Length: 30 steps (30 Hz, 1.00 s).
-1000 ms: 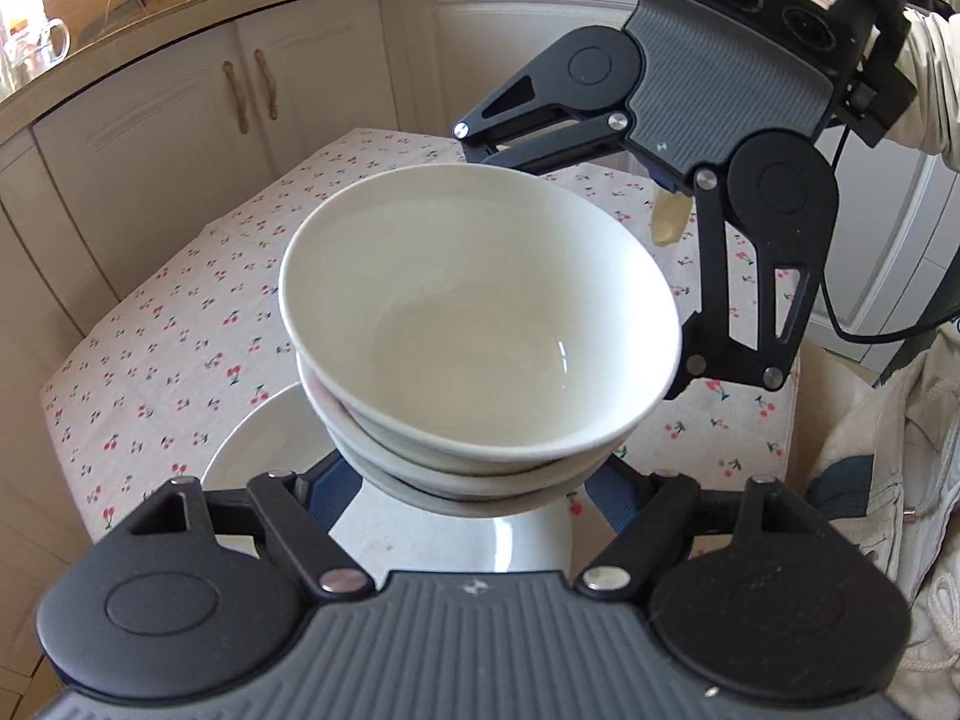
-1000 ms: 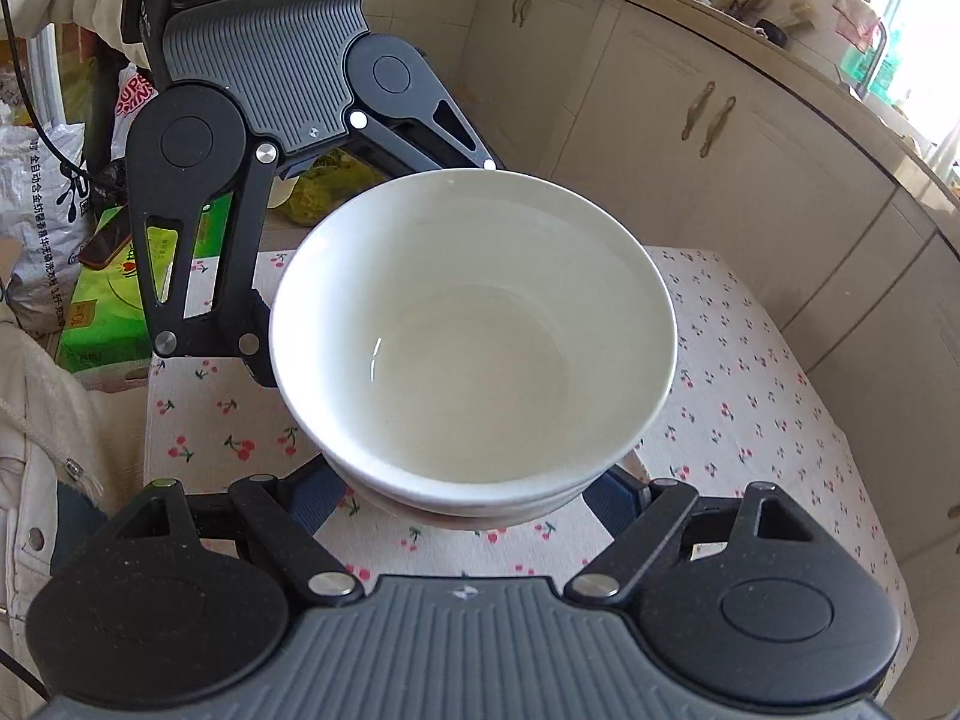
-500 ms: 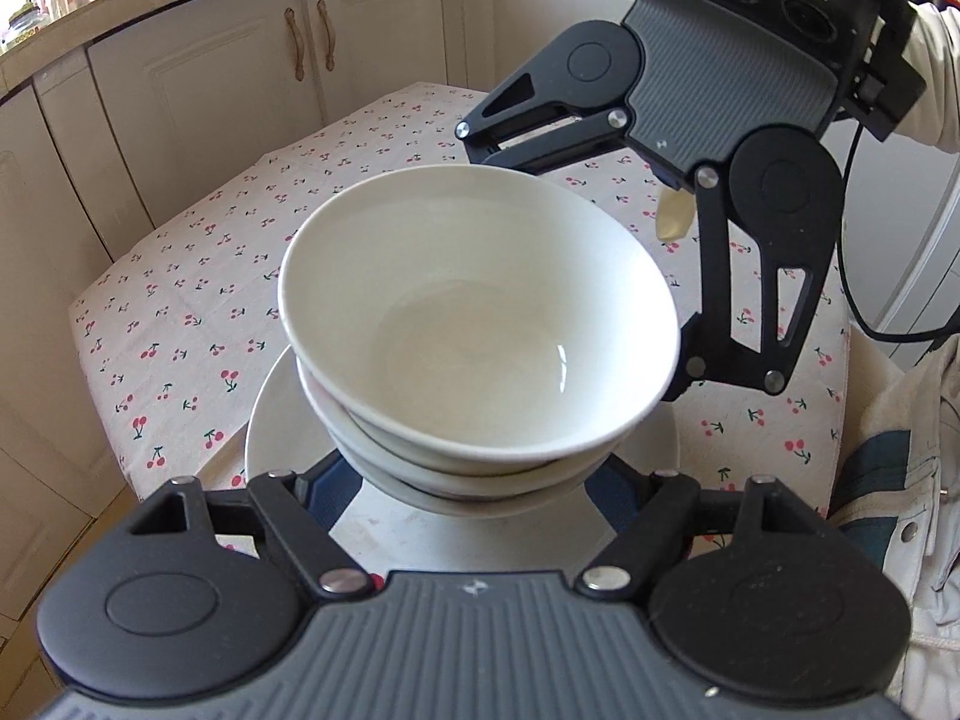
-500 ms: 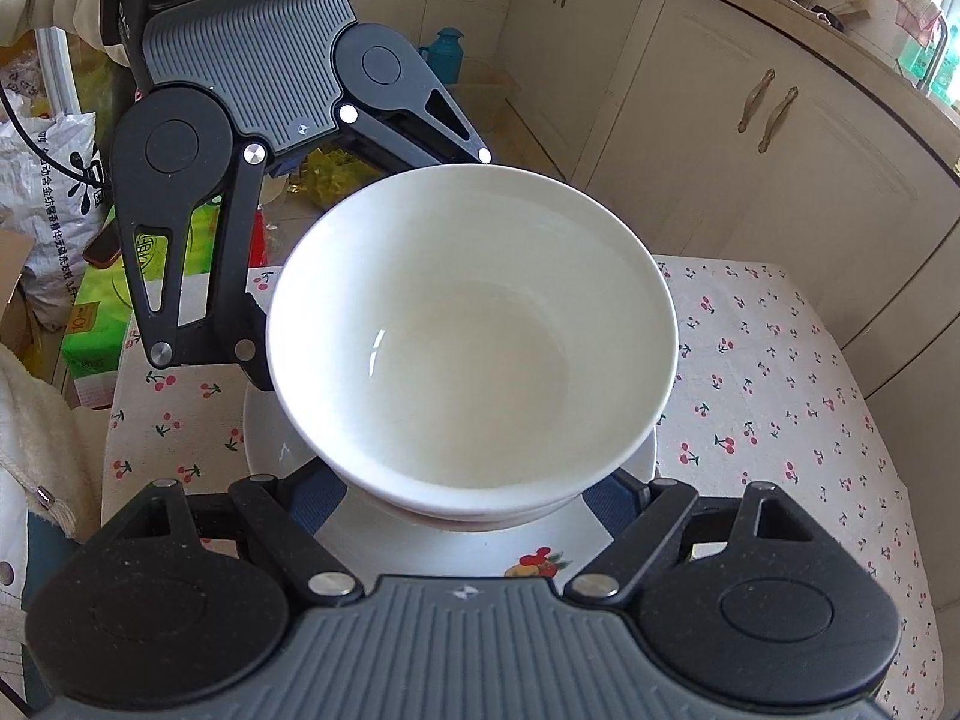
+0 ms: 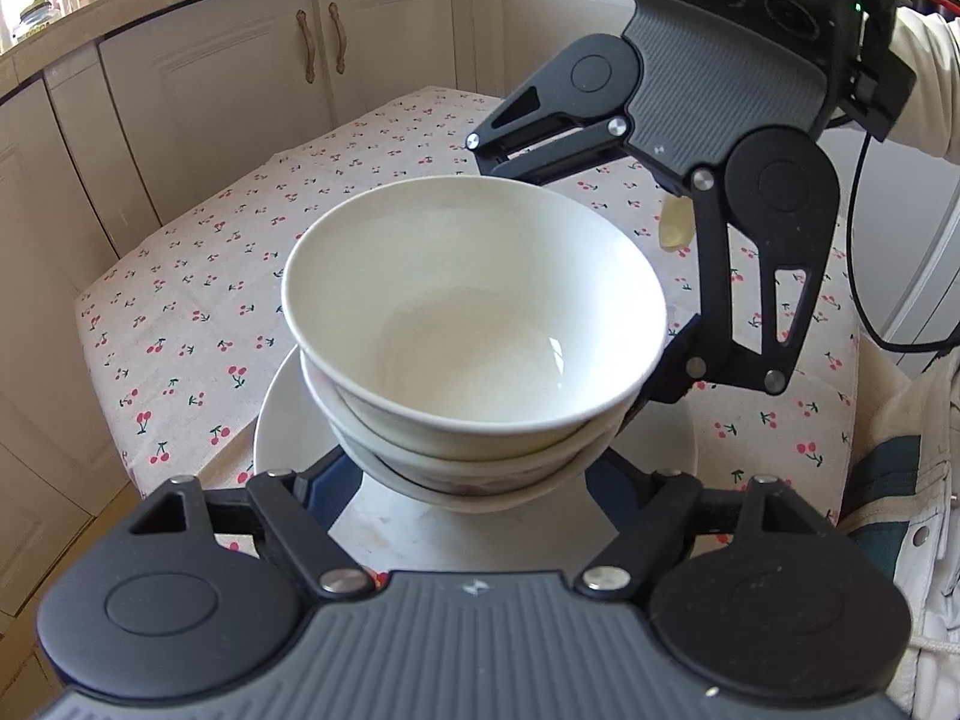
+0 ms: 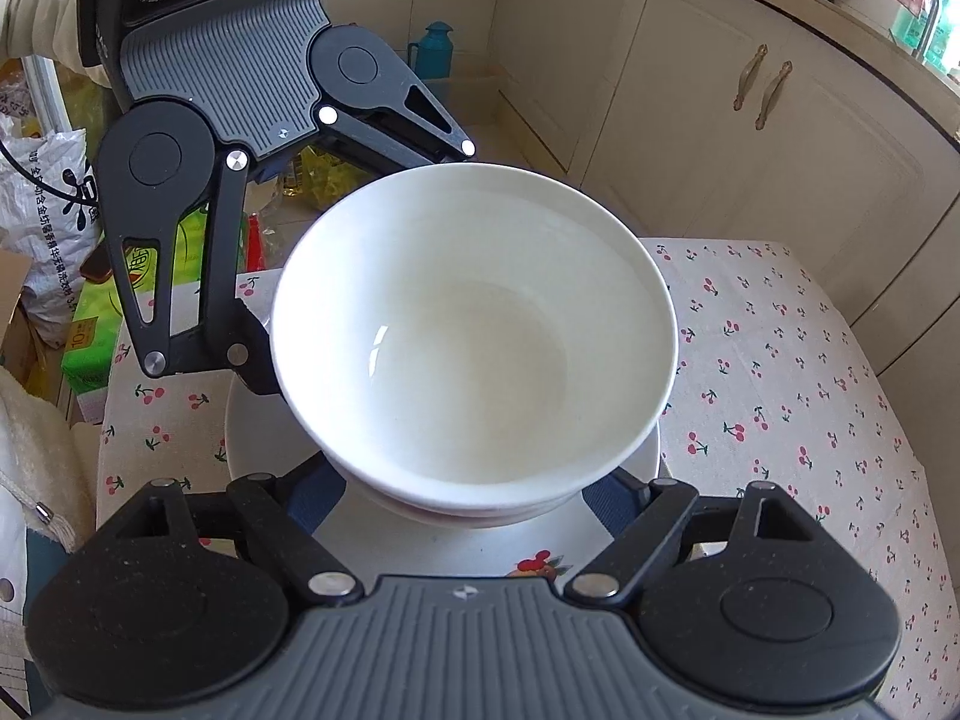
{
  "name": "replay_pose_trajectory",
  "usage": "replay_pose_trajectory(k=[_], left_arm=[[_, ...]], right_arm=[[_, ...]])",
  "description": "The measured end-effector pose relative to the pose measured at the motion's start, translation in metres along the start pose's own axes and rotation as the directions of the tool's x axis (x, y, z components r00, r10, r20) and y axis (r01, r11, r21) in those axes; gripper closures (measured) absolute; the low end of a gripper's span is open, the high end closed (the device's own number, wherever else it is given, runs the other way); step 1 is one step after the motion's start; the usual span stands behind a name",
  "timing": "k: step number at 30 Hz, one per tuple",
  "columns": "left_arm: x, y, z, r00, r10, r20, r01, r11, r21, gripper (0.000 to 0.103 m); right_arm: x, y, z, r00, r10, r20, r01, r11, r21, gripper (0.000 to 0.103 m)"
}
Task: Organize plates and bowls
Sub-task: 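Lower the bowl stack onto the fruit-decal plate and open both grippers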
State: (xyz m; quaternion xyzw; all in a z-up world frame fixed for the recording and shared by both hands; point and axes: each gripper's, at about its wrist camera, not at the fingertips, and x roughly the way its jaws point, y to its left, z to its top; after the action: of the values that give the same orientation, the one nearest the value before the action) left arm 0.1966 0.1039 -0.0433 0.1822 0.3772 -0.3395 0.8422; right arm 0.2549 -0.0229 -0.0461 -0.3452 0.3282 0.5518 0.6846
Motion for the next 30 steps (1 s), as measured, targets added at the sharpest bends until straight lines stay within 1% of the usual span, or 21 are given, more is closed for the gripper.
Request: replay_pose_trajectory(k=[1, 2, 3, 4, 5, 8, 11, 13, 15, 16, 17, 18, 19, 21, 23, 24, 25, 26, 27, 28, 30], left_arm=[[-0.001, -0.001, 0.0, 1.0, 0.003, 0.004, -0.003, 1.0, -0.003, 0.02], [-0.003, -0.003, -0.001, 1.0, 0.012, 0.011, -0.012, 1.0, -0.001, 0.015], [-0.005, -0.005, -0.002, 0.999, 0.032, 0.023, -0.032, 0.999, 0.003, 0.013], [-0.007, -0.008, -0.003, 0.999, 0.046, 0.03, -0.046, 0.999, 0.005, 0.011], [-0.01, -0.01, -0.004, 0.998, 0.051, 0.031, -0.051, 0.999, 0.004, 0.01], [-0.019, -0.021, -0.011, 0.994, 0.098, 0.042, -0.097, 0.995, -0.029, 0.009], [-0.038, -0.039, -0.017, 0.972, 0.209, 0.104, -0.201, 0.976, -0.081, 0.005], [-0.053, -0.052, -0.02, 0.95, 0.276, 0.149, -0.256, 0.956, -0.141, 0.001], [-0.069, -0.068, -0.023, 0.918, 0.341, 0.203, -0.307, 0.934, -0.182, 0.001], [-0.074, -0.076, -0.023, 0.899, 0.374, 0.229, -0.332, 0.921, -0.201, 0.001], [-0.08, -0.085, -0.023, 0.874, 0.416, 0.252, -0.363, 0.902, -0.233, 0.001], [-0.085, -0.093, -0.021, 0.847, 0.459, 0.269, -0.385, 0.877, -0.287, 0.001], [-0.087, -0.099, -0.019, 0.831, 0.486, 0.271, -0.391, 0.857, -0.337, 0.001], [-0.09, -0.111, -0.013, 0.816, 0.531, 0.229, -0.398, 0.803, -0.443, 0.001], [-0.093, -0.123, -0.008, 0.804, 0.562, 0.193, -0.399, 0.751, -0.526, 0.001], [-0.091, -0.129, -0.005, 0.799, 0.581, 0.159, -0.419, 0.726, -0.545, 0.001], [-0.09, -0.136, -0.001, 0.789, 0.602, 0.122, -0.45, 0.702, -0.552, 0.001], [-0.088, -0.143, 0.002, 0.774, 0.627, 0.091, -0.485, 0.679, -0.551, 0.001], [-0.087, -0.149, 0.003, 0.761, 0.644, 0.074, -0.508, 0.664, -0.549, 0.001], [-0.087, -0.155, 0.003, 0.757, 0.65, 0.072, -0.514, 0.66, -0.548, 0.001], [-0.089, -0.163, -0.001, 0.766, 0.638, 0.083, -0.495, 0.667, -0.558, 0.001]], right_arm=[[-0.002, -0.001, -0.003, 1.0, 0.0, -0.001, 0.0, 1.0, 0.009, 0.014], [-0.002, 0.0, -0.005, 1.0, -0.002, -0.002, 0.002, 1.0, 0.015, 0.013], [-0.002, 0.0, -0.006, 1.0, -0.006, -0.001, 0.006, 1.0, 0.017, 0.01], [-0.006, 0.003, -0.008, 1.0, -0.016, 0.01, 0.016, 1.0, 0.012, 0.004], [-0.009, 0.006, -0.008, 0.999, -0.024, 0.024, 0.024, 1.0, 0.008, 0.001], [-0.023, 0.014, -0.011, 0.997, -0.044, 0.056, 0.043, 0.999, 0.016, 0.0], [-0.042, 0.025, -0.014, 0.989, -0.129, 0.072, 0.125, 0.99, 0.064, 0.0], [-0.057, 0.035, -0.018, 0.979, -0.188, 0.084, 0.178, 0.977, 0.116, 0.0], [-0.071, 0.045, -0.023, 0.96, -0.268, 0.078, 0.25, 0.949, 0.19, 0.0], [-0.078, 0.051, -0.026, 0.946, -0.317, 0.071, 0.292, 0.926, 0.24, 0.0], [-0.084, 0.055, -0.03, 0.93, -0.361, 0.067, 0.327, 0.897, 0.296, 0.0], [-0.087, 0.059, -0.033, 0.913, -0.406, 0.044, 0.365, 0.859, 0.36, 0.0], [-0.089, 0.061, -0.036, 0.892, -0.451, 0.01, 0.405, 0.811, 0.422, 0.0], [-0.09, 0.068, -0.043, 0.842, -0.534, -0.079, 0.486, 0.684, 0.544, 0.0], [-0.092, 0.078, -0.048, 0.795, -0.593, -0.128, 0.536, 0.588, 0.605, 0.0], [-0.094, 0.084, -0.051, 0.779, -0.612, -0.138, 0.546, 0.554, 0.628, 0.0], [-0.098, 0.091, -0.056, 0.77, -0.624, -0.134, 0.543, 0.53, 0.651, 0.0], [-0.1, 0.097, -0.059, 0.766, -0.628, -0.134, 0.536, 0.51, 0.673, 0.0], [-0.102, 0.103, -0.062, 0.767, -0.628, -0.133, 0.527, 0.498, 0.689, 0.0], [-0.105, 0.108, -0.065, 0.768, -0.628, -0.125, 0.517, 0.492, 0.7, 0.0], [-0.11, 0.118, -0.068, 0.76, -0.638, -0.126, 0.52, 0.479, 0.707, 0.0]])
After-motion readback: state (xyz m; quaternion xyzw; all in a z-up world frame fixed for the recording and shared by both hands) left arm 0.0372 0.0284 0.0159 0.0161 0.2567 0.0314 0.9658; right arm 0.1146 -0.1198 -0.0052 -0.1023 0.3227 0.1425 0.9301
